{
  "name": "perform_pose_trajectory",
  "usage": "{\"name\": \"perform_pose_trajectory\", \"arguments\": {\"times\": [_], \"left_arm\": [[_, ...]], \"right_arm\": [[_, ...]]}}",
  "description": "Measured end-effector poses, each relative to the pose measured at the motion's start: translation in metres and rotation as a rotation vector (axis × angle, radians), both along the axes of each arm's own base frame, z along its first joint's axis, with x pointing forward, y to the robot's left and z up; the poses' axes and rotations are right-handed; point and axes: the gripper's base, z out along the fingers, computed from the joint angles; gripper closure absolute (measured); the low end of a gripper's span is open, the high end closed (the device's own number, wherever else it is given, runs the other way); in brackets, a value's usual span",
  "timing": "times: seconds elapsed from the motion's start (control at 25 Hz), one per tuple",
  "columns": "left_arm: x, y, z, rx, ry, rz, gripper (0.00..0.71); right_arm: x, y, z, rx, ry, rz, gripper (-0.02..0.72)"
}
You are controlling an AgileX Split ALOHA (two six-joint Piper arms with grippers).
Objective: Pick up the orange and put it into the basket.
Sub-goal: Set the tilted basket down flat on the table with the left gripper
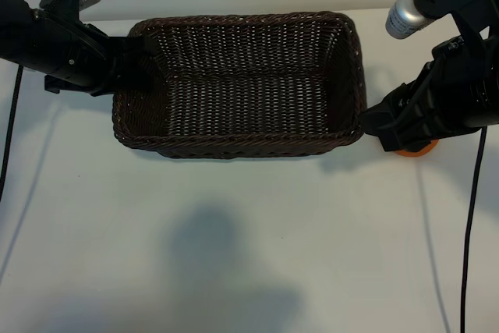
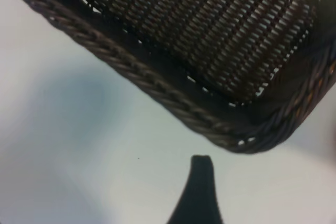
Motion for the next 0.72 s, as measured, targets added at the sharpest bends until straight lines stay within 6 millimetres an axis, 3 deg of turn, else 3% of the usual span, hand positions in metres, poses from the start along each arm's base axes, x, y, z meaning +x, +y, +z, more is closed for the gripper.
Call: {"name": "perform_pose_trajectory", "arguments": {"times": [0.28,0.72], "left_arm": [[0.005,0.0,-0.016,0.016,0.032,0.001,0.557],[0.004,-0.019,-0.02,0.044,0.013,-0.044,0.557]], "right_arm": [[0.0,0.0,0.0,0.0,0.0,0.0,0.107],[-0.001,0.0,0.0,0.0,0.008,0.003,0.107]]}}
